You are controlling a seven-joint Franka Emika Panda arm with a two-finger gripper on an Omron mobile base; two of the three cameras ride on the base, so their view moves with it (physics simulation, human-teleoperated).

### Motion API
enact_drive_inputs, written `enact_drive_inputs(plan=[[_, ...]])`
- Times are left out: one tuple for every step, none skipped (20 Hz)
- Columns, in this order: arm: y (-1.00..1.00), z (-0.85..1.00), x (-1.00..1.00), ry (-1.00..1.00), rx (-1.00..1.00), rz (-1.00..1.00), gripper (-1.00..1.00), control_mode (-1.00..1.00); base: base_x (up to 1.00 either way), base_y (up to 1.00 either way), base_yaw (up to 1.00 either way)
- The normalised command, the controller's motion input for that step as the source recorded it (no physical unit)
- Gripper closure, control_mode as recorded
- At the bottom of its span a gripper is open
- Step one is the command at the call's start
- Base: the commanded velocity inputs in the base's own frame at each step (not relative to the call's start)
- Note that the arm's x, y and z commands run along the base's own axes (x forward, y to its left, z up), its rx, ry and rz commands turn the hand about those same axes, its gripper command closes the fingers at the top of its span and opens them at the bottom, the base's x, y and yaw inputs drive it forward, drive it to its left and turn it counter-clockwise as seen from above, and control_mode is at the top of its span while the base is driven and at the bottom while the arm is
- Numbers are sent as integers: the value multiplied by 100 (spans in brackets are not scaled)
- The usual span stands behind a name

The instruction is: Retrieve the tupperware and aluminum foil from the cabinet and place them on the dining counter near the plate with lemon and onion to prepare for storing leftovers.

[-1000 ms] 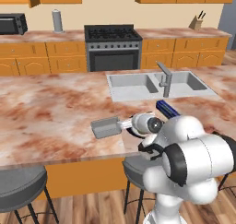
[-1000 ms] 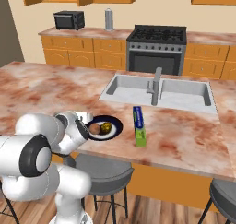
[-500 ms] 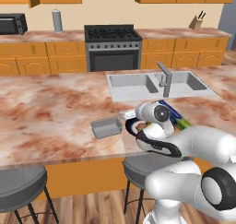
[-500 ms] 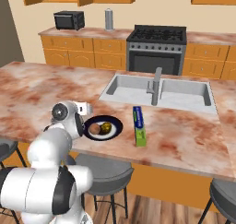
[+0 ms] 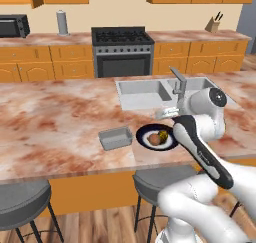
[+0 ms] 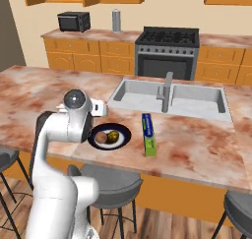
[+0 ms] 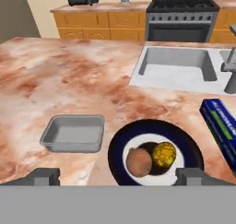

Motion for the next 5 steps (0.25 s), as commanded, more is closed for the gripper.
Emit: enact_drive_inputs(plan=[[-96,-17,-79,-10,17,17,-100,-100,0,0,0],[-94,-16,-81,-12,18,17,-100,-100,0,0,0],[-96,-15,-84,-13,21,18,-100,-100,0,0,0],[-96,-14,-84,-13,21,19,-100,-100,0,0,0],[-98,-15,-86,-13,21,19,-100,-100,0,0,0]])
